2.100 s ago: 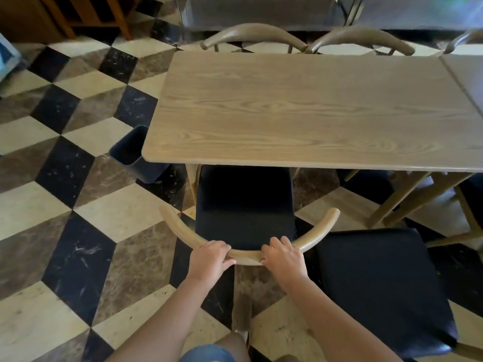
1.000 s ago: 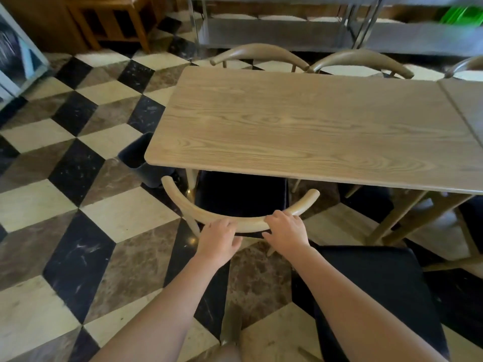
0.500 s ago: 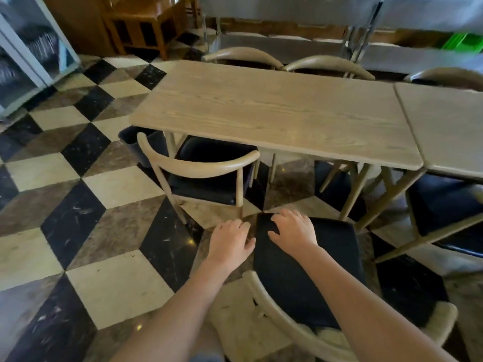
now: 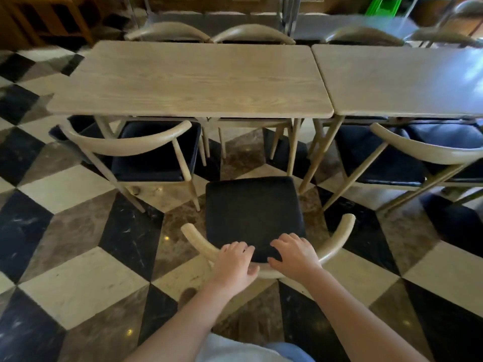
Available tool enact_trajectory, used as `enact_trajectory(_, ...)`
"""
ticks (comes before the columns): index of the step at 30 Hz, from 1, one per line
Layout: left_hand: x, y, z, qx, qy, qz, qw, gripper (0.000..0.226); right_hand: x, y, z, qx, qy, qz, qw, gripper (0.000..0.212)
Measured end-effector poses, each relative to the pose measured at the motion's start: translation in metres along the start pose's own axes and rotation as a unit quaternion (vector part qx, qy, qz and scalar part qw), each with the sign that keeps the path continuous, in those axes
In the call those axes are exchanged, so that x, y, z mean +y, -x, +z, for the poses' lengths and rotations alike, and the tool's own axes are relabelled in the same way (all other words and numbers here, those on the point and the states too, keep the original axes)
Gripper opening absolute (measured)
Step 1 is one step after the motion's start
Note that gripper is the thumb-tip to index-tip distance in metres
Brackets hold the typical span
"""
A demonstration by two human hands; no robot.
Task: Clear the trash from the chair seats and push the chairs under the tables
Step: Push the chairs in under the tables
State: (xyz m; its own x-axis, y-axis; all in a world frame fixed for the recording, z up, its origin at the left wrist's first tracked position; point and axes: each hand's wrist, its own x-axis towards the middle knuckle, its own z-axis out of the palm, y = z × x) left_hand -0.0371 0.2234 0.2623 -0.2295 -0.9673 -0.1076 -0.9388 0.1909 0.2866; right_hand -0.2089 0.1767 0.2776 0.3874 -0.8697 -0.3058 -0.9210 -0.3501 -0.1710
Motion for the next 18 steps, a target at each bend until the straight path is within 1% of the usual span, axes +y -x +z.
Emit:
enact_trajectory(2,0.007,0.006,0.013,-0.016,0.011,0.009,1.000,0.046,0.015,0.019,0.010,-0.033,-0.004,0.000,0.999,0.044)
enact_trajectory(4,0.010,0.008,0.020,-0.025,0.020,0.013,0.999,0.041,0.025,0.030,0.017,-0.045,-0.005,-0.011,0.999,0.046)
enact_trajectory(7,0.012,0.008,0.023,-0.020,0.025,0.003,0.999,0.037,0.030,0.035,0.020,-0.033,0.000,-0.027,0.999,0.044)
enact_trajectory(10,0.013,0.007,0.022,-0.017,0.019,-0.008,1.000,0.036,0.031,0.033,0.021,-0.029,0.007,-0.036,0.999,0.038)
enact_trajectory(14,0.014,0.005,0.020,-0.024,0.027,-0.026,0.999,0.036,0.034,0.030,0.022,-0.025,0.018,-0.039,0.999,0.028)
enact_trajectory(18,0.010,0.000,0.018,-0.031,0.030,-0.049,0.998,0.039,0.033,0.026,0.025,-0.015,0.025,-0.052,0.998,0.025)
